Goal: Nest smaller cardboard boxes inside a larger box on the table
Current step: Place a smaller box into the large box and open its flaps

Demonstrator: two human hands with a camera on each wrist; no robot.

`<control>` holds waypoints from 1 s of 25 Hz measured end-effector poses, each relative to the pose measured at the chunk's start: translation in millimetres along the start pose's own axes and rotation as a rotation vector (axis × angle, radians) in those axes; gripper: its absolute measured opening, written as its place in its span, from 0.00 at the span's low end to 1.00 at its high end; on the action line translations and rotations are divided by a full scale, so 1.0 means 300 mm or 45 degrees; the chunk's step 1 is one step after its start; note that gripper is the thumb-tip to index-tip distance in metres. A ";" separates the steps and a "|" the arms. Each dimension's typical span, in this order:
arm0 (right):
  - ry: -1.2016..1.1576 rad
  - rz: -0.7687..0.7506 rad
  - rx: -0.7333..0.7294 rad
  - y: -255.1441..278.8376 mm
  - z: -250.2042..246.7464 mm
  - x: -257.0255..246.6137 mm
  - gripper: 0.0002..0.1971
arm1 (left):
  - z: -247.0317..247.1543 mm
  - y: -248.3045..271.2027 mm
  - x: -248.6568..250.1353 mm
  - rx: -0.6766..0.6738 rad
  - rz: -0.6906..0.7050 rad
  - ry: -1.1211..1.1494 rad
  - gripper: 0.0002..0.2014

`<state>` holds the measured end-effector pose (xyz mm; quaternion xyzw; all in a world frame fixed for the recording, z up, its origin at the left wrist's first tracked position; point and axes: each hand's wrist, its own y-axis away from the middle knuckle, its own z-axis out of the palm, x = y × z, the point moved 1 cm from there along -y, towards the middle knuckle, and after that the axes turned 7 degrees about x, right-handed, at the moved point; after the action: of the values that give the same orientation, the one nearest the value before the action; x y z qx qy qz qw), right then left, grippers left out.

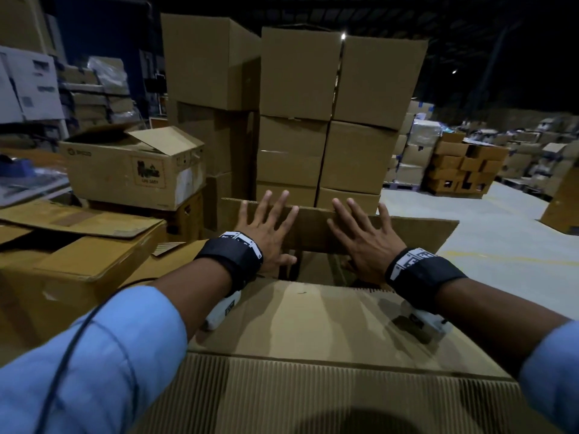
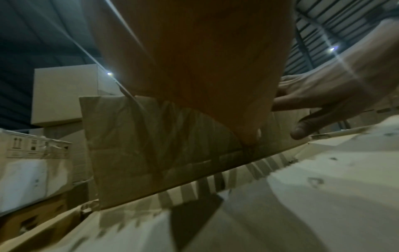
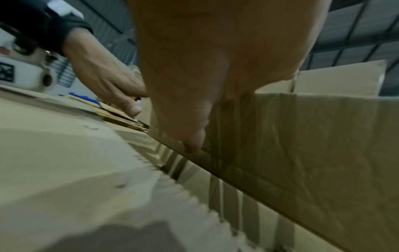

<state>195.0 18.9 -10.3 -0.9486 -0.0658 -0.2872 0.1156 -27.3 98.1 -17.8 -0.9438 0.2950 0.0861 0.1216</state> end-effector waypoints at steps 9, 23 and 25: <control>-0.447 0.248 -0.496 -0.140 0.242 0.055 0.47 | 0.181 -0.186 -0.008 -0.304 -0.037 0.063 0.47; -0.405 0.012 -0.512 -0.310 0.282 0.094 0.35 | 0.236 -0.364 -0.004 -0.392 0.107 0.160 0.27; -0.412 -0.001 -0.528 -0.306 0.277 0.090 0.31 | 0.225 -0.363 -0.011 -0.421 0.117 0.155 0.25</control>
<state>243.9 130.4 -45.7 -0.9856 -0.0235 -0.1390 -0.0934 26.9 205.6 -62.1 -0.9399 0.3265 0.0815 -0.0574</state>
